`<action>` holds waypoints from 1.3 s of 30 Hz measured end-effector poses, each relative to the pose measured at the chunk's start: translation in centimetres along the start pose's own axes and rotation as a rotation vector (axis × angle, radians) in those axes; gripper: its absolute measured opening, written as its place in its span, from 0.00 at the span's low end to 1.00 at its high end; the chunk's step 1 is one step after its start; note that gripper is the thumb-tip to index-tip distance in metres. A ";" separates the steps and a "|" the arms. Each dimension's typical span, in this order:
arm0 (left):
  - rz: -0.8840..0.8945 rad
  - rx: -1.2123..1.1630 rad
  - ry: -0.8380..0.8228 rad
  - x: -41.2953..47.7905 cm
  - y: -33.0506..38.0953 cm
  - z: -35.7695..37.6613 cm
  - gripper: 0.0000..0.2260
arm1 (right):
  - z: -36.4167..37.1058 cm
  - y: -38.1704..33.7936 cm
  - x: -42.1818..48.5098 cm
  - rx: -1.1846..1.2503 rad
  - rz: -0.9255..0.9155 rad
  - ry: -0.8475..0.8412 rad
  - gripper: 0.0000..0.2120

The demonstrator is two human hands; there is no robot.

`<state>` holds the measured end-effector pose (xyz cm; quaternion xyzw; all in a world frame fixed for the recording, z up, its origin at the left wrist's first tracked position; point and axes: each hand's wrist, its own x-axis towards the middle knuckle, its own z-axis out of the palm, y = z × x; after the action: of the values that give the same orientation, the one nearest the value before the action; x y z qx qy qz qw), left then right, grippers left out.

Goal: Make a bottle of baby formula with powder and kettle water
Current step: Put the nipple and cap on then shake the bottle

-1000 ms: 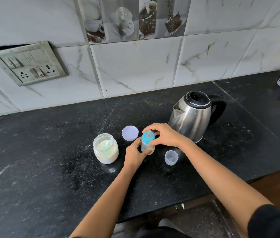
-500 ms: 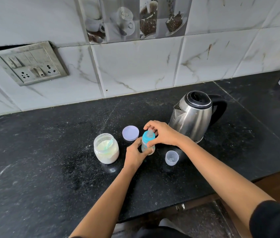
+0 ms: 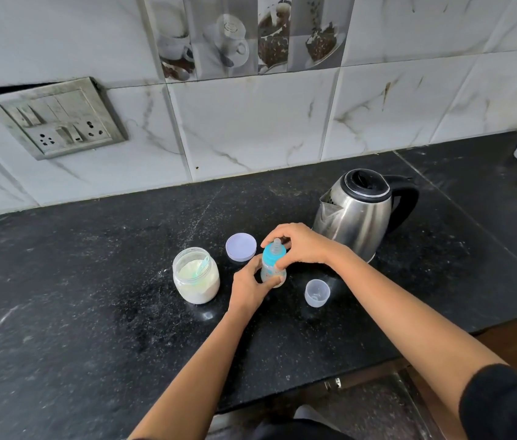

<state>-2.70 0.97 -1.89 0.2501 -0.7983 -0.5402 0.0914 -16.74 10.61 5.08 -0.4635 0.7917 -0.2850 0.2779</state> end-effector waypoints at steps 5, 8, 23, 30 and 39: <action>0.018 -0.006 0.022 -0.1 0.0 0.1 0.23 | 2.0 -0.4 -0.4 -0.089 0.064 0.230 0.22; 0.015 -0.007 0.018 -0.1 -0.1 0.1 0.24 | 2.4 -0.5 -0.6 -0.125 0.062 0.240 0.23; 0.024 0.007 0.001 0.1 -0.4 0.0 0.26 | -0.6 -1.4 -0.2 -0.095 0.008 -0.032 0.22; 0.036 -0.014 0.016 0.2 -0.7 0.0 0.24 | 2.1 -1.1 -0.8 -0.147 0.100 0.285 0.21; 0.021 -0.021 -0.005 0.6 -1.0 0.2 0.26 | 1.6 1.4 -1.8 0.137 0.009 0.066 0.28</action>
<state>-2.98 0.51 -2.96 0.2394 -0.7955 -0.5480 0.0979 -15.68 12.47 3.37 -0.4302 0.7810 -0.3527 0.2840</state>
